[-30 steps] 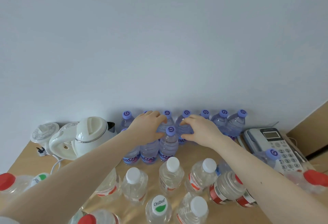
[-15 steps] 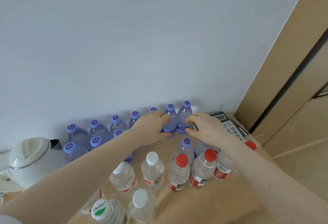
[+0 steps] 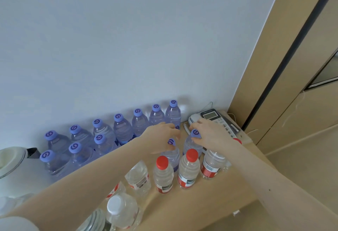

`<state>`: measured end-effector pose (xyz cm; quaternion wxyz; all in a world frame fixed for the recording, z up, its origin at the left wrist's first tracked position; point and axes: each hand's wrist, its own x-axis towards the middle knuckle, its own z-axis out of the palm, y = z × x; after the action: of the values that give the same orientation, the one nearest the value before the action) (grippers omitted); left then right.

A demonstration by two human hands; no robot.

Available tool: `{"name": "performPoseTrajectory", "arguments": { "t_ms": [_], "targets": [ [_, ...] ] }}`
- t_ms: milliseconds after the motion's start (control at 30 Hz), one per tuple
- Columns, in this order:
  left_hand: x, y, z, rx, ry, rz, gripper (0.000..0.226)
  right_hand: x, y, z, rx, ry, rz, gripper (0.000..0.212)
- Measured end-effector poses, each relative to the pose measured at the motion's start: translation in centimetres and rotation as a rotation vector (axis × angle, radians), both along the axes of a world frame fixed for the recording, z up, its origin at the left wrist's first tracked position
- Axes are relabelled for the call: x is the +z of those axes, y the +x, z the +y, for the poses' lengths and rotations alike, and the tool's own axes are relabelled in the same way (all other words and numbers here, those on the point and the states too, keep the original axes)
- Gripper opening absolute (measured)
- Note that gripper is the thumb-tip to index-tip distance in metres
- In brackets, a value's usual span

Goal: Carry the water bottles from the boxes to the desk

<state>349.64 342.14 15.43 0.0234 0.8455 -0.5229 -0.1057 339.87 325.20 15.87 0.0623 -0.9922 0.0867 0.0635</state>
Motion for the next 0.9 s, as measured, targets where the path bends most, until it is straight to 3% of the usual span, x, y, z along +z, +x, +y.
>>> {"name": "performPoseTrajectory", "arguments": {
  "t_ms": [333, 467, 633, 900],
  "targets": [
    [-1.1, 0.9, -1.1, -0.095, 0.130, 0.085, 0.026, -1.5, 1.3, -0.3, 0.055, -0.127, 0.108, 0.030],
    [-1.2, 1.7, -1.5, -0.119, 0.152, 0.120, 0.020, -2.1, 2.1, -0.6, 0.069, -0.072, 0.154, 0.023],
    [-1.2, 2.5, -0.8, -0.010, 0.084, 0.108, 0.019, -1.8, 2.9, -0.8, 0.087, -0.011, 0.143, 0.032],
    [-0.2, 4.1, 2.2, 0.071, 0.058, 0.003, 0.018, -1.2, 5.4, 0.9, 0.140, 0.056, 0.061, 0.027]
  ]
}}
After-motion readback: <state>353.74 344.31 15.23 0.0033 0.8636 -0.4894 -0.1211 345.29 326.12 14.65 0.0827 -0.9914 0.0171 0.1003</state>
